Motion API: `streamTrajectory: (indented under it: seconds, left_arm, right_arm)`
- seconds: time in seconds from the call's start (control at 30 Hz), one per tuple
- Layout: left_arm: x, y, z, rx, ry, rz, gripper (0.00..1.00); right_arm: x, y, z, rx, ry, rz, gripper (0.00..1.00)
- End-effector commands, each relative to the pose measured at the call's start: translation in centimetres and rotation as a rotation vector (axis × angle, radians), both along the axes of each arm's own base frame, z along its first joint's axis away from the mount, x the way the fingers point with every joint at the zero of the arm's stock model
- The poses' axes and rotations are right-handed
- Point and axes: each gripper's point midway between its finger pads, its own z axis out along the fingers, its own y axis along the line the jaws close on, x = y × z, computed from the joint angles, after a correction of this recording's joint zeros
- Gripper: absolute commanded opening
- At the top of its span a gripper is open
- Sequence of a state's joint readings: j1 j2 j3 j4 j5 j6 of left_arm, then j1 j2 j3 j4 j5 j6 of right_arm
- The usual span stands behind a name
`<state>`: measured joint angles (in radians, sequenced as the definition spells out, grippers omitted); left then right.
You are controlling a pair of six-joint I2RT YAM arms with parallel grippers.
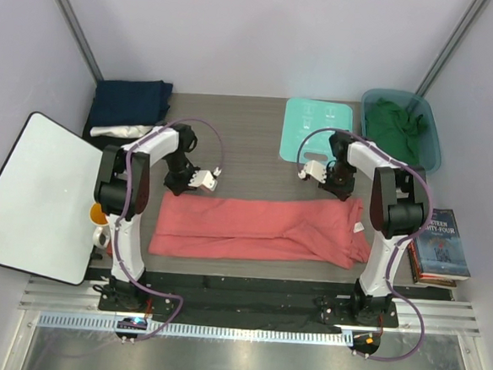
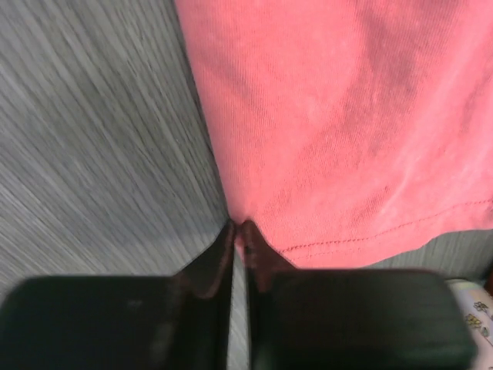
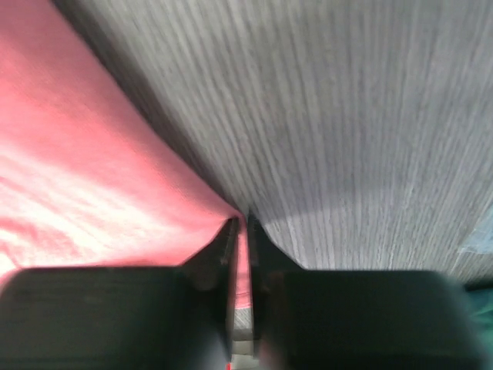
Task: Fold and stack the t-shirts
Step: Fold the tshirt
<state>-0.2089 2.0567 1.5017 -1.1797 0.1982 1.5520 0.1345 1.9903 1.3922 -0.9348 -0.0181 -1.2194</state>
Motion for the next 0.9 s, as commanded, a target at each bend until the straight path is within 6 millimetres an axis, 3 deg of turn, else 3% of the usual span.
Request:
streamTrajectory:
  seconds: [0.0,0.13,0.37,0.77,0.87]
  left_arm:
    - [0.5,0.1,-0.8,0.021,0.000,0.004,0.00]
    - [0.5,0.3,-0.8,0.029,-0.008,0.006,0.00]
    - [1.9,0.6,-0.8,0.050,-0.090,0.045,0.00]
    - [8.4,0.5,-0.5,0.045,-0.416,0.167,0.00]
    - [11.9,0.4,0.0,0.044,-0.553,0.226,0.00]
  right_arm:
    - [0.4,0.0,-2.3,-0.001,0.005,0.011,0.05]
    - [1.0,-0.1,-2.5,-0.003,-0.016,0.008,0.01]
    - [4.4,-0.1,-1.6,-0.019,-0.133,-0.018,0.01]
    - [12.2,-0.3,0.3,-0.038,-0.438,-0.128,0.01]
    - [13.5,0.1,0.5,-0.031,-0.478,-0.144,0.01]
